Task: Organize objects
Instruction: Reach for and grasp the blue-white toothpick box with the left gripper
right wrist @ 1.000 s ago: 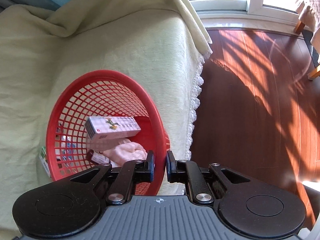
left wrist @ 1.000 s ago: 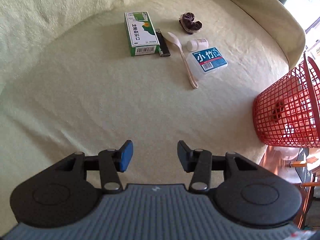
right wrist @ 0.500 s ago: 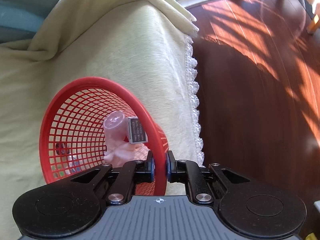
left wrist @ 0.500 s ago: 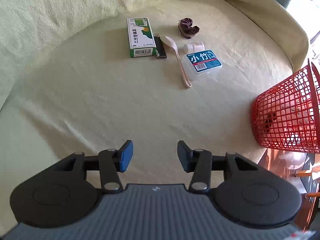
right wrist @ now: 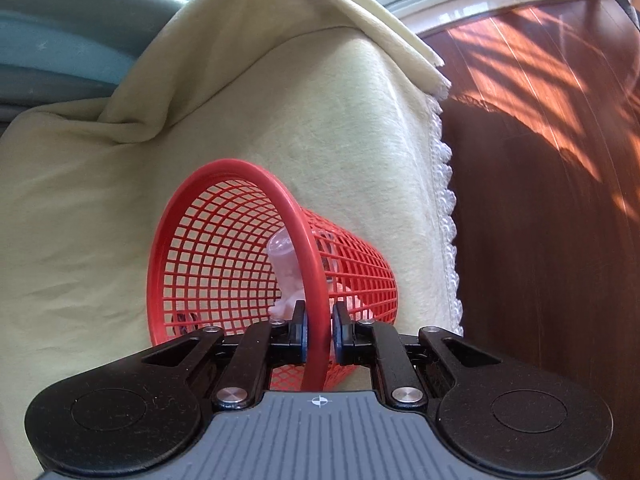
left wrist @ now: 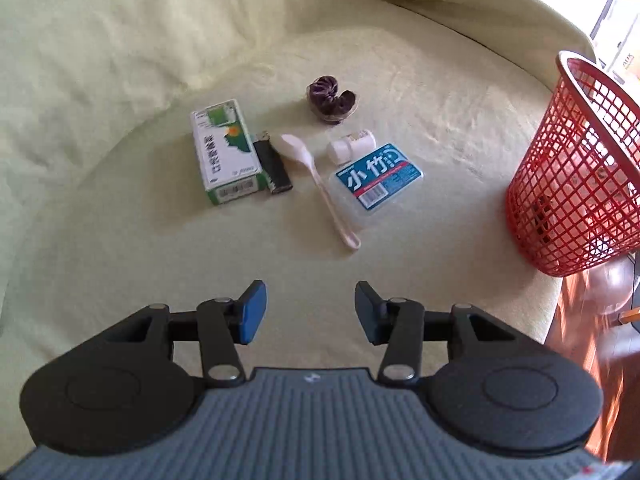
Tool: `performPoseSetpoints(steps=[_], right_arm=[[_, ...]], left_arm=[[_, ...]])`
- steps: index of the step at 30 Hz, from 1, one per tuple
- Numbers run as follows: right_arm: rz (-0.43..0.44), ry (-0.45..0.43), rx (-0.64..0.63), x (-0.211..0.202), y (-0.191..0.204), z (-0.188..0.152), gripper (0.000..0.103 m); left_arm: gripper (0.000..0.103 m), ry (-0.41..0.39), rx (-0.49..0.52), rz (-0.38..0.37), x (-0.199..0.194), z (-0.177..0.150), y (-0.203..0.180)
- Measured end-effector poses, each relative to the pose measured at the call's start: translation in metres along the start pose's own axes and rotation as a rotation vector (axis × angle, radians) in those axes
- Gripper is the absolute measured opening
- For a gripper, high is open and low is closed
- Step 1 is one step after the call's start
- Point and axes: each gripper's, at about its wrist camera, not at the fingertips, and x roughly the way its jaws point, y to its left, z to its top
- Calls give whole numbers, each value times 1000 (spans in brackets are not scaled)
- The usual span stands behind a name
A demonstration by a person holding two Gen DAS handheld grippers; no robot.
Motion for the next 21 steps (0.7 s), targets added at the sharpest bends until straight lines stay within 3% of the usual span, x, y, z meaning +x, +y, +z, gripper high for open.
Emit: performPoseSetpoints(steps=[8, 11, 15, 21], right_arm=[[-127, -23, -252, 24, 40, 6, 8], [-265, -28, -375, 35, 57, 5, 9], [-362, -61, -536, 40, 76, -5, 14], [-375, -55, -536, 42, 67, -2, 16]], left_arm=[[52, -20, 254, -39, 50, 50, -30], [57, -11, 323, -29, 63, 60, -38], [58, -1, 362, -19, 72, 67, -43], [60, 5, 376, -3, 74, 73, -47]])
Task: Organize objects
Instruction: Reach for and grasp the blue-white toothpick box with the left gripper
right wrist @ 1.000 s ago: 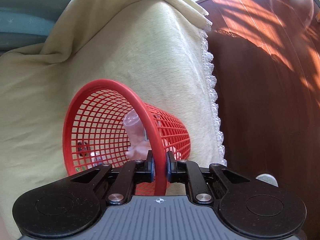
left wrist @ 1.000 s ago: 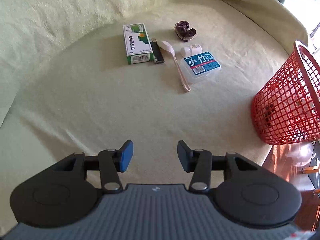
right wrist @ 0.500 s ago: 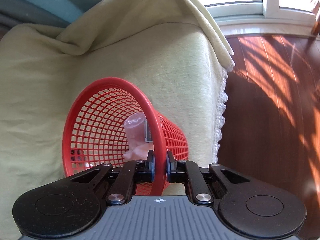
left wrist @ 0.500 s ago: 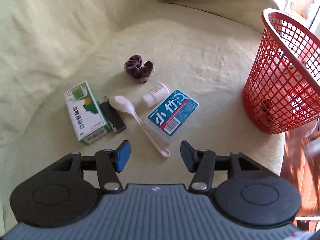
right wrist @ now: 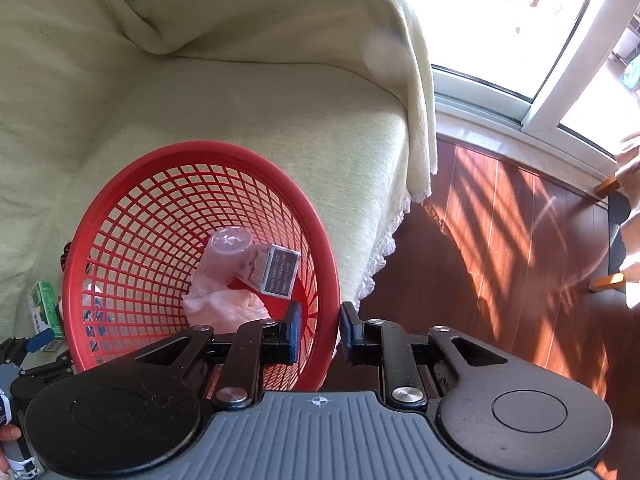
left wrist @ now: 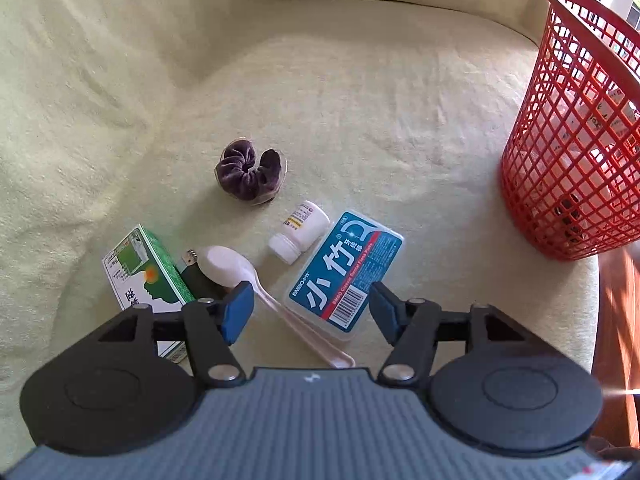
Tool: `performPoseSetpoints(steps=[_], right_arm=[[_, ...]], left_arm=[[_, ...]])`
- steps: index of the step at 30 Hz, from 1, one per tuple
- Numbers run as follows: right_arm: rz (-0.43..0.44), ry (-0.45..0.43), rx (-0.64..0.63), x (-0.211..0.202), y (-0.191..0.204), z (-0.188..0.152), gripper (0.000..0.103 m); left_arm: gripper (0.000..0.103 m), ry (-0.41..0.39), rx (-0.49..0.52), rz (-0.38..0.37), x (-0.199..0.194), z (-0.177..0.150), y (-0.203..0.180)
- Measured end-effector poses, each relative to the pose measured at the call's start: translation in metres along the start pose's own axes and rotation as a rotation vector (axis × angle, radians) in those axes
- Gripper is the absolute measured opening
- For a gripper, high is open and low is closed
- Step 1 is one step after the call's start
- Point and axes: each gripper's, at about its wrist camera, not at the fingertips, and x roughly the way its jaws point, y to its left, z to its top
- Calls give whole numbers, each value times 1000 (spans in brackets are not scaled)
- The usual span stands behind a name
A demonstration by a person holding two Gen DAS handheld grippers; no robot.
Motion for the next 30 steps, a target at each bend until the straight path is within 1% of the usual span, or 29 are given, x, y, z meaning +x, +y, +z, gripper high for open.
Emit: performPoseSetpoints(steps=[2, 5, 10, 15, 19, 21, 23, 25, 28, 30], right_arm=[[-9, -15, -15, -3, -1, 1, 8], [-25, -17, -41, -5, 4, 6, 8], [-43, -7, -74, -2, 6, 12, 8], [-38, 2, -77, 0, 8, 22, 8], [0, 5, -74, 2, 11, 27, 8], [20, 9, -68, 4, 12, 28, 8], [12, 5, -73, 5, 13, 30, 8], [16, 4, -66, 6, 12, 31, 8], [18, 6, -62, 7, 10, 32, 8], [14, 4, -65, 7, 11, 31, 8]], left_arm=[[60, 3, 8, 6, 0, 1, -2], [60, 9, 12, 2, 3, 3, -4], [63, 27, 57, 8, 10, 6, -8], [64, 64, 81, 6, 22, 8, -6], [64, 81, 102, -29, 30, 13, -4], [66, 81, 119, -50, 33, 18, -6], [67, 101, 129, -85, 39, 24, -7], [67, 122, 150, -98, 45, 28, -11], [66, 132, 166, -120, 50, 30, -16], [60, 144, 174, -122, 55, 31, -19]])
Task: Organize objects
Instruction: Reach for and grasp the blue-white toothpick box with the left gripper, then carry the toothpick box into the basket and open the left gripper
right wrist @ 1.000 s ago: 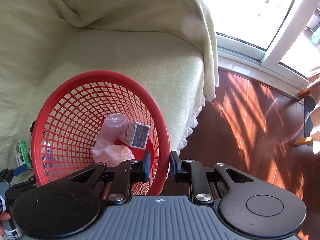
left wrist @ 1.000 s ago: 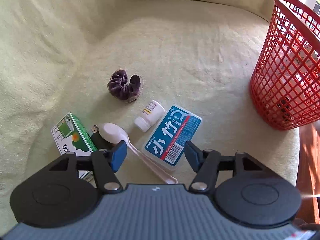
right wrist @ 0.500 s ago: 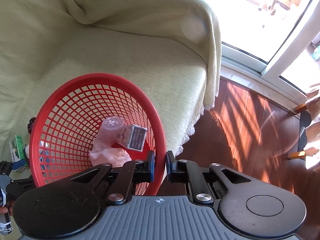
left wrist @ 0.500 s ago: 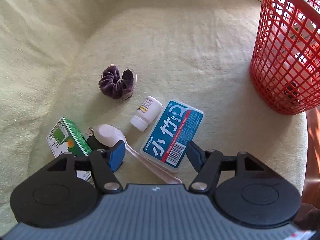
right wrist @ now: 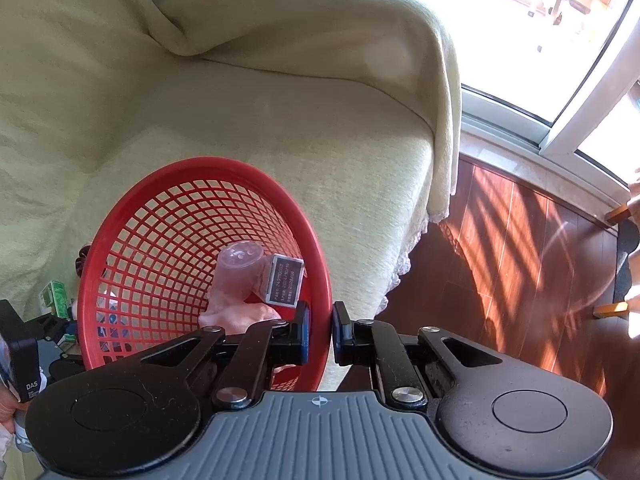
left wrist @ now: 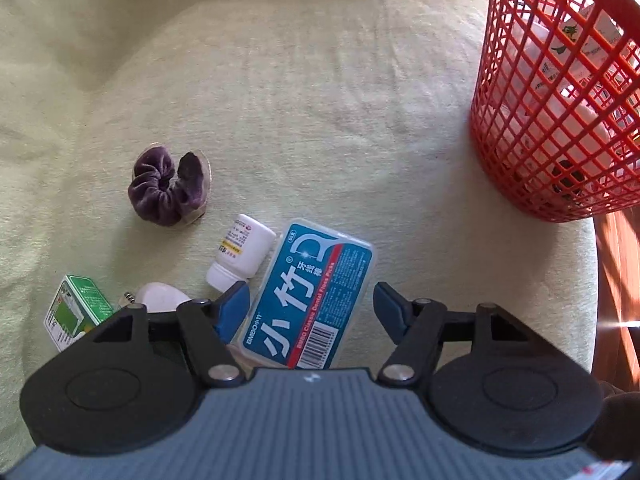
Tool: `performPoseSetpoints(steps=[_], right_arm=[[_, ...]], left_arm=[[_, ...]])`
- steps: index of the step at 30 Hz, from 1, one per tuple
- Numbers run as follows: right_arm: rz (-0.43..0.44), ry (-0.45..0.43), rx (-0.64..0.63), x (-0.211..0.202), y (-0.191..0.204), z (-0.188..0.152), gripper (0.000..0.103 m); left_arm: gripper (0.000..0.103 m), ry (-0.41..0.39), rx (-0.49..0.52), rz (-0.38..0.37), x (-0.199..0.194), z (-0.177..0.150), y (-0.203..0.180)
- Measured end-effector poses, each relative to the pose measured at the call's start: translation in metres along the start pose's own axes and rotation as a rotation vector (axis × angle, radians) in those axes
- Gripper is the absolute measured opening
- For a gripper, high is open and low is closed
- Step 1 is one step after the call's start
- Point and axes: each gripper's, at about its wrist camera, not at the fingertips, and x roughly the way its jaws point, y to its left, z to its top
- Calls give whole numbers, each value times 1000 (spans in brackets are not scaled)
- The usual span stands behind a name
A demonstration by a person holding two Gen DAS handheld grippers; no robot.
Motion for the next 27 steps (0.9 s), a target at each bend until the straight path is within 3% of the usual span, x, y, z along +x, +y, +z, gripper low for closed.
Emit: performPoseSetpoints(steps=[5, 11, 17, 27], right_arm=[[0, -1, 0, -1, 1, -1, 8], [-3, 1, -15, -1, 3, 0, 8], [-3, -1, -24, -1, 6, 2, 8], [9, -3, -48, -4, 12, 3, 8]], left_arm=[[54, 10, -36, -4, 5, 4, 1], [53, -9, -164, -16, -16, 0, 8], [53, -65, -280, -24, -72, 1, 10], [53, -172, -373, -52, -158, 31, 2]])
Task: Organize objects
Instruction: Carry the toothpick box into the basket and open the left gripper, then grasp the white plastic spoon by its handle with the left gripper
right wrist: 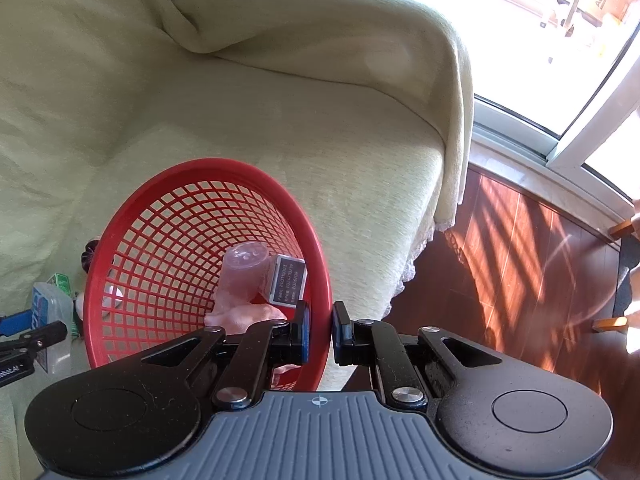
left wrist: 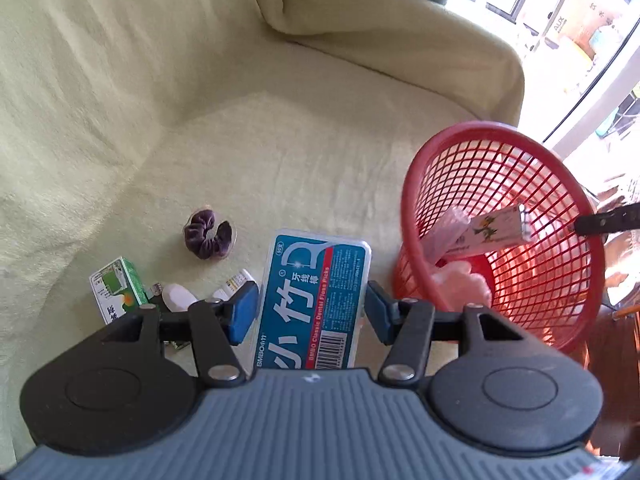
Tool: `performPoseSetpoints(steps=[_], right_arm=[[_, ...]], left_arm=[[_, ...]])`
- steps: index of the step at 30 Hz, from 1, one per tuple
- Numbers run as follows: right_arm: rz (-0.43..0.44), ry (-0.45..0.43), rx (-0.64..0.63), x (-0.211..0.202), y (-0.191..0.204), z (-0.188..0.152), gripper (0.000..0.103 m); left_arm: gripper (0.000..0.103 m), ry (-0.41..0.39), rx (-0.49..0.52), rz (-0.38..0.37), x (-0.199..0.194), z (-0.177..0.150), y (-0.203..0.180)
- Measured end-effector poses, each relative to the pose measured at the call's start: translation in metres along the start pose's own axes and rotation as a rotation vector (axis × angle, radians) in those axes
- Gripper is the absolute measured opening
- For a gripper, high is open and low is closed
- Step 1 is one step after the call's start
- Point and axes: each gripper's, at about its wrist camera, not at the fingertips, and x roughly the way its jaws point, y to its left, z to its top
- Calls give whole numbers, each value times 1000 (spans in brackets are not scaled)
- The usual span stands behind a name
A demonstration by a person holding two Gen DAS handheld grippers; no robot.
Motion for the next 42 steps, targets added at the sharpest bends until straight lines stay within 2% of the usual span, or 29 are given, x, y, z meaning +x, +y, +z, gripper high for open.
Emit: performPoseSetpoints(steps=[7, 16, 17, 19, 21, 26, 33, 38, 42], right_arm=[[14, -10, -12, -2, 10, 3, 8], [43, -29, -43, -4, 29, 8, 8], [42, -30, -46, -4, 30, 8, 8], [40, -30, -45, -3, 31, 8, 8], [36, -28, -43, -2, 30, 8, 8], [21, -22, -33, -1, 28, 7, 8], [15, -14, -14, -2, 23, 6, 8], [10, -12, -15, -2, 22, 6, 8], [9, -4, -2, -2, 20, 6, 8]], left_arm=[[53, -34, 18, -70, -21, 24, -35], [54, -45, 14, -153, -14, 36, -63], [55, -51, 12, -159, -14, 35, -64], [64, -66, 7, -163, -15, 35, -63], [66, -85, -4, -157, -18, 32, -57], [66, -99, -59, -73, -24, 17, -22], [65, -58, -183, 79, -21, -20, 44], [59, -8, -210, 181, -1, -51, 78], [55, 34, -210, 221, 23, -71, 96]])
